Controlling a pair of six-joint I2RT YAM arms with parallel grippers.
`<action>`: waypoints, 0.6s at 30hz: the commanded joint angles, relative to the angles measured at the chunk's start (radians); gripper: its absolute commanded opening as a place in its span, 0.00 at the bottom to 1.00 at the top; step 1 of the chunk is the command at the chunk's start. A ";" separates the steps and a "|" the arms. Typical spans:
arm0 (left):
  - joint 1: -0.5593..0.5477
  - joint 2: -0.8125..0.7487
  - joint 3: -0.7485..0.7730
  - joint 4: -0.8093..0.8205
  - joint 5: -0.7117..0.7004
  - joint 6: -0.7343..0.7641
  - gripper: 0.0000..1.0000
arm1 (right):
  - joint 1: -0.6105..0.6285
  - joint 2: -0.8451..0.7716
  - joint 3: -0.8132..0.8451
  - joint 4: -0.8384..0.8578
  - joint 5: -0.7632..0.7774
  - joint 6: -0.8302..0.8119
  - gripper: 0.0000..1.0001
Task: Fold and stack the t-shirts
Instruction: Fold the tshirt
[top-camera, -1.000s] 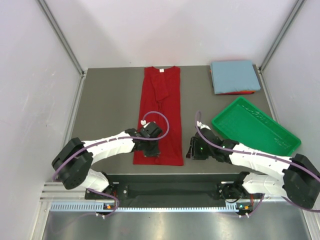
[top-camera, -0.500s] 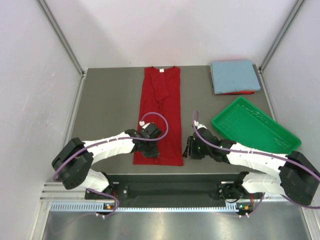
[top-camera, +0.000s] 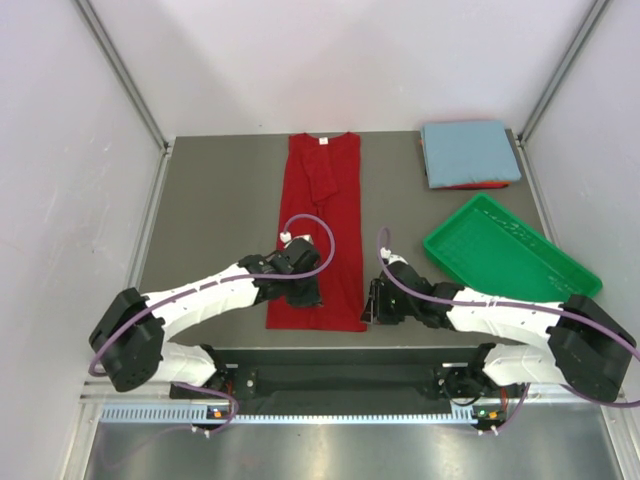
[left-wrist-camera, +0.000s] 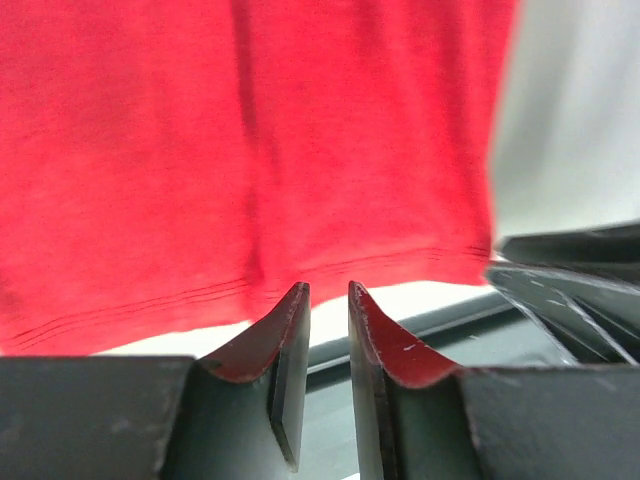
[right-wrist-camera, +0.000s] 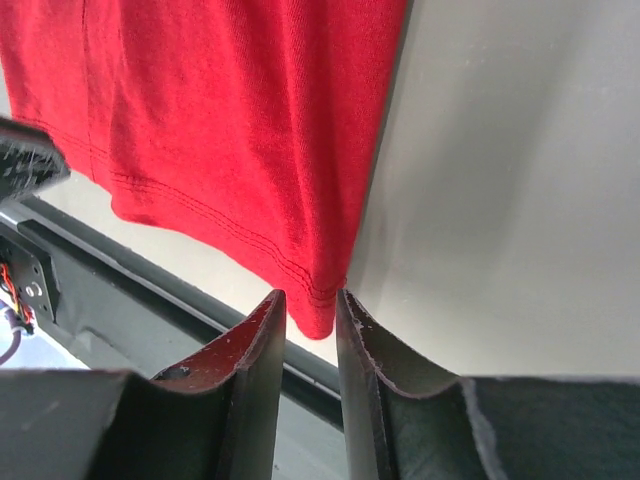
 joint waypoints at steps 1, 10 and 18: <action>-0.006 -0.019 -0.010 0.108 0.100 0.022 0.27 | 0.016 -0.006 -0.001 0.030 0.011 0.011 0.27; -0.006 0.002 -0.151 0.137 0.041 -0.008 0.24 | 0.015 -0.026 0.074 -0.113 0.041 -0.029 0.31; -0.006 0.010 -0.221 0.157 0.001 -0.017 0.22 | 0.009 -0.024 0.092 -0.116 0.066 -0.024 0.27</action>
